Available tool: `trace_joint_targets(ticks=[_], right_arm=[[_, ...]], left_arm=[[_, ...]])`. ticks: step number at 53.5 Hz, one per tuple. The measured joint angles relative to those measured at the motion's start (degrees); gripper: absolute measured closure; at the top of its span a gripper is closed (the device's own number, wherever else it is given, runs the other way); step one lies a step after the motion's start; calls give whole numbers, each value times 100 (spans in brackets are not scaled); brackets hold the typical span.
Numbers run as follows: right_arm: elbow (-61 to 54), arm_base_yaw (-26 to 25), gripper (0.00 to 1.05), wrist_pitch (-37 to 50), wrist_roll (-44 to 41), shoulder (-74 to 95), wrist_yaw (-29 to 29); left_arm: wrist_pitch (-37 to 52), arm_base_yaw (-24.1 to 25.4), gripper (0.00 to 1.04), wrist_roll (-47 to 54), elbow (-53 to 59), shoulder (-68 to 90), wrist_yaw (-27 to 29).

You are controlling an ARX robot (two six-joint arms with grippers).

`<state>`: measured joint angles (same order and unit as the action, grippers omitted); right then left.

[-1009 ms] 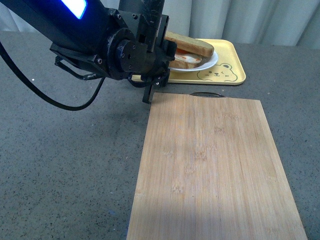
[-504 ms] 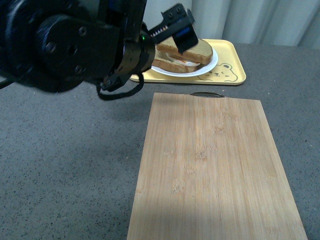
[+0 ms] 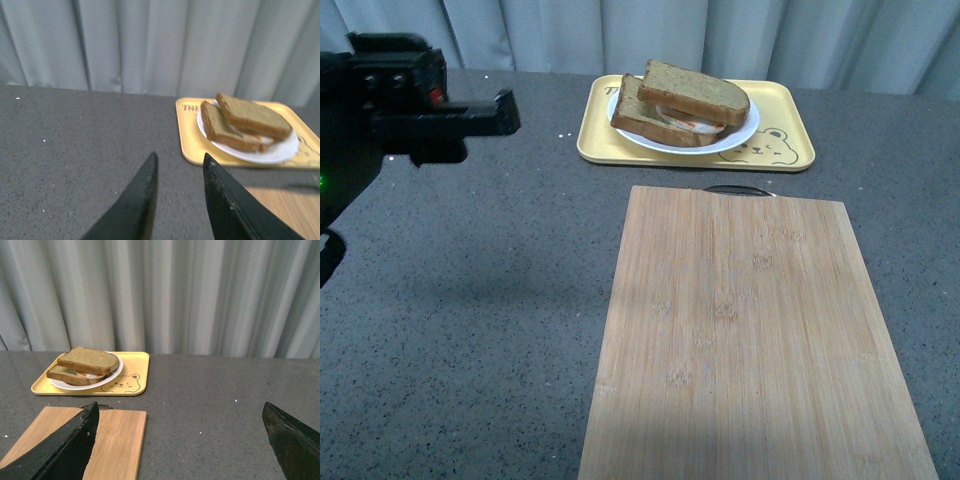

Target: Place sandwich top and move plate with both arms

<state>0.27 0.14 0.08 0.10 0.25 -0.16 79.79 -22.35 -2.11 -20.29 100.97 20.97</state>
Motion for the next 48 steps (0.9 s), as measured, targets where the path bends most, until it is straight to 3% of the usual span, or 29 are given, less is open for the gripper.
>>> trace_joint_targets(ticks=[8,23,30,36,39,48], right_arm=[[0,-2,9,-4,0,0,13],[0,0,9,-4,0,0,7],[0,-2,9,-4,0,0,7],[0,-2,9,-4,0,0,7],[0,-2,9,-4,0,0,7],[0,-2,9,-4,0,0,4]], left_arm=[[-271,551,101,85,946,-1178,-442],[-1587,1281,101,133,1751,-3318,-1213],[-3005,1545,101,155,1808,-4752,-1425],[-3519,1690,101,160,1873,-5438,-1572],[-3832,2022,101,166,1917,-5755,-2026],[-4413,2214,101,166,1919,-6459,-2079]])
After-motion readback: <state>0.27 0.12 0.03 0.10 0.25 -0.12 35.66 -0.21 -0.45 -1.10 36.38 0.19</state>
